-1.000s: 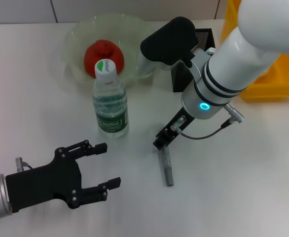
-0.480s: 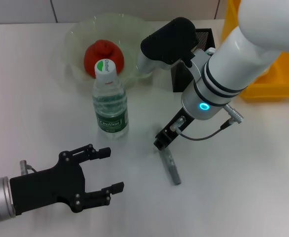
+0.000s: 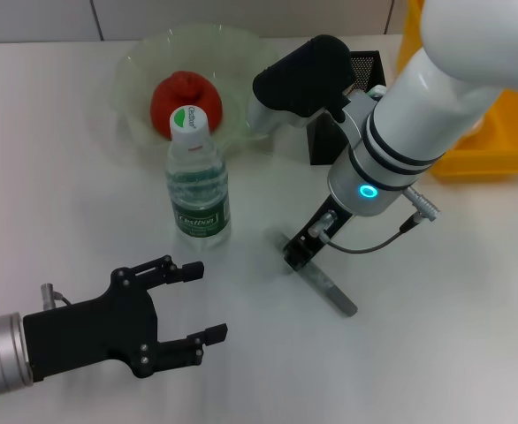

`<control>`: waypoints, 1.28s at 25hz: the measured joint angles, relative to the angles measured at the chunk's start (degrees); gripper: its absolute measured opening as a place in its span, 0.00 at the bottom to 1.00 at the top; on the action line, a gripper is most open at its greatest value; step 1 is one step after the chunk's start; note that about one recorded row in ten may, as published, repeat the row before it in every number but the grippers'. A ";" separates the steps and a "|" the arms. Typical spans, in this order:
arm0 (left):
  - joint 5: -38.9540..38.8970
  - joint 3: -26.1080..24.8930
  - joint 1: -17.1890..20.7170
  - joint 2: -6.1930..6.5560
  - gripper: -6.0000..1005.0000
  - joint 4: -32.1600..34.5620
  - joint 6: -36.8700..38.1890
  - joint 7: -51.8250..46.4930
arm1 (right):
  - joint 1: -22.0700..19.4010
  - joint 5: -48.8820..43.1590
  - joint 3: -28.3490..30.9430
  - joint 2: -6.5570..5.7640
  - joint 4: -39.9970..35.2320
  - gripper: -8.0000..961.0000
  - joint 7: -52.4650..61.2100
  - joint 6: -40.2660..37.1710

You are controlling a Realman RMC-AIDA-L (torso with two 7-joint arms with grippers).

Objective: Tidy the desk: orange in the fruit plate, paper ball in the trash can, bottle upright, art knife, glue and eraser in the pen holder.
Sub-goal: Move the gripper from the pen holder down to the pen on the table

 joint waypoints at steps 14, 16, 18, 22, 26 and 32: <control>-0.01 -0.01 -0.30 -0.46 0.78 0.01 0.34 0.00 | -2.80 -1.16 3.70 -0.54 -5.45 0.11 -1.02 -2.41; -0.01 -0.01 -0.30 -0.46 0.78 0.01 0.34 0.00 | -5.38 -2.84 7.62 -0.63 -10.10 0.08 -1.94 -4.11; -0.01 -0.01 -0.34 -0.61 0.78 0.01 0.41 0.00 | -9.52 -5.27 13.08 -0.63 -18.27 0.05 -3.01 -6.88; -0.01 0.25 -1.11 -0.81 0.78 -0.04 0.90 -0.12 | -11.46 -5.93 16.24 -0.69 -22.61 0.02 -4.18 -9.70; -0.01 0.25 -1.11 -0.81 0.78 -0.04 0.90 -0.12 | -10.91 -5.89 15.75 -0.52 -22.44 0.02 -5.23 -13.62; -0.01 0.01 -1.77 -0.60 0.78 -0.68 0.62 -0.66 | -8.49 -5.96 10.66 -0.21 -16.11 0.19 -4.81 -12.74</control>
